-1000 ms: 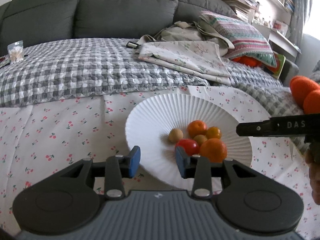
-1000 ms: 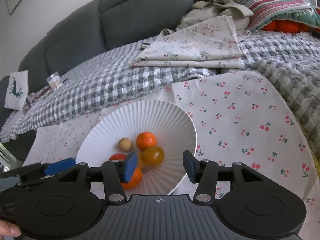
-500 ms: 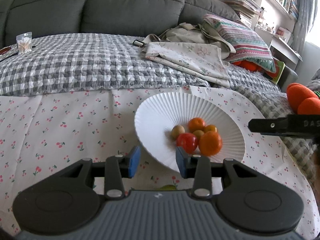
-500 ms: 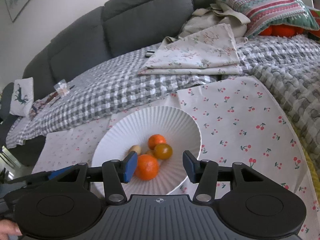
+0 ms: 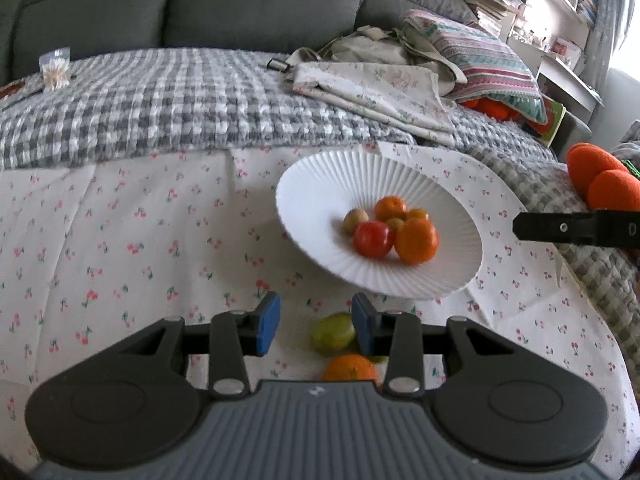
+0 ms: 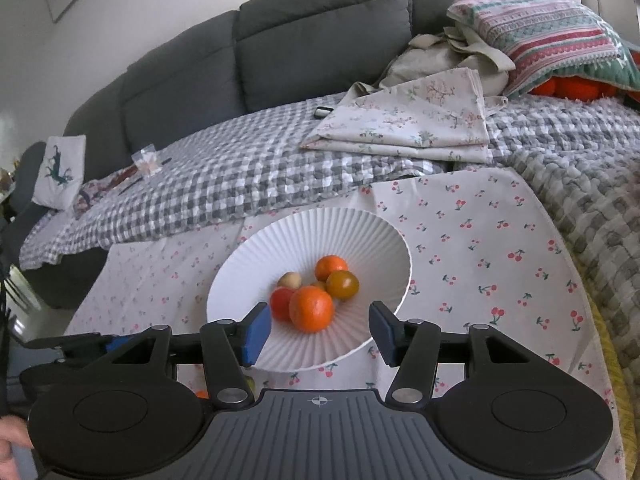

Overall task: Organize fruits
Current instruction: 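Withdraw both open grippers toward the green limes and tangerine, then grasp the tangerine with the left gripper while the right gripper grasps the brown kiwi, then carry the tangerine and brown kiwi in both grippers over the white plate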

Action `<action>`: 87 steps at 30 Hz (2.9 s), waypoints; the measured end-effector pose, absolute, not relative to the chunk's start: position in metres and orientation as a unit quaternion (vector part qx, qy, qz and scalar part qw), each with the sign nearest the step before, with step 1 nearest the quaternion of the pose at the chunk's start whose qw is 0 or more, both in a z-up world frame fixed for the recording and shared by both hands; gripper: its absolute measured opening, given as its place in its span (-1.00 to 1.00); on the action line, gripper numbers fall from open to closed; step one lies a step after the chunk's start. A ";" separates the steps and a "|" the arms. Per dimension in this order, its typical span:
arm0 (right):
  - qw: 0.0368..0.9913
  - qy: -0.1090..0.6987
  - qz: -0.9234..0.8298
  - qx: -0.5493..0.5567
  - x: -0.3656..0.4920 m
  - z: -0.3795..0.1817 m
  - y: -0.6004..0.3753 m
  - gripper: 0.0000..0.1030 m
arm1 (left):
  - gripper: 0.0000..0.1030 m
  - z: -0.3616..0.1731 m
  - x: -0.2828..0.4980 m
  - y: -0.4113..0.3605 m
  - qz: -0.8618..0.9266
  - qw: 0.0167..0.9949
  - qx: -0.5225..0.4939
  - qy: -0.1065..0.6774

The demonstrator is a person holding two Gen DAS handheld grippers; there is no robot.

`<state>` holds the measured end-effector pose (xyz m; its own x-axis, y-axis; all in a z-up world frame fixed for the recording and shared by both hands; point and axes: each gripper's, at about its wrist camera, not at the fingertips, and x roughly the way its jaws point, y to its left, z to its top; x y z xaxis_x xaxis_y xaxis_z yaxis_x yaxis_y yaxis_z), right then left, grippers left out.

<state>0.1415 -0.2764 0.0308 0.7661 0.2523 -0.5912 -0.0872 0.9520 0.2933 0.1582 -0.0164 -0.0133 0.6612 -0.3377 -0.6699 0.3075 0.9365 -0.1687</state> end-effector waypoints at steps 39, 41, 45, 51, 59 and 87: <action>0.903 0.402 0.149 -0.030 0.136 -0.006 -0.226 0.35 | -0.38 -0.047 0.152 -0.034 -0.195 0.883 -0.024 0.426; 0.902 0.403 0.150 -0.032 0.136 -0.007 -0.226 0.35 | -0.38 -0.045 0.153 -0.032 -0.189 0.885 -0.022 0.424; 0.900 0.406 0.155 -0.039 0.136 -0.010 -0.223 0.35 | -0.38 -0.041 0.153 -0.026 -0.176 0.888 -0.030 0.424; 0.893 0.412 0.176 -0.054 0.132 -0.020 -0.209 0.35 | -0.38 -0.034 0.154 -0.017 -0.153 0.894 -0.040 0.420; 0.878 0.414 0.230 -0.067 0.124 -0.039 -0.175 0.32 | -0.38 -0.034 0.155 -0.013 -0.139 0.895 -0.041 0.421; 0.888 0.393 0.231 -0.066 0.126 -0.031 -0.171 -0.54 | -0.38 -0.029 0.154 -0.007 -0.130 0.901 -0.045 0.411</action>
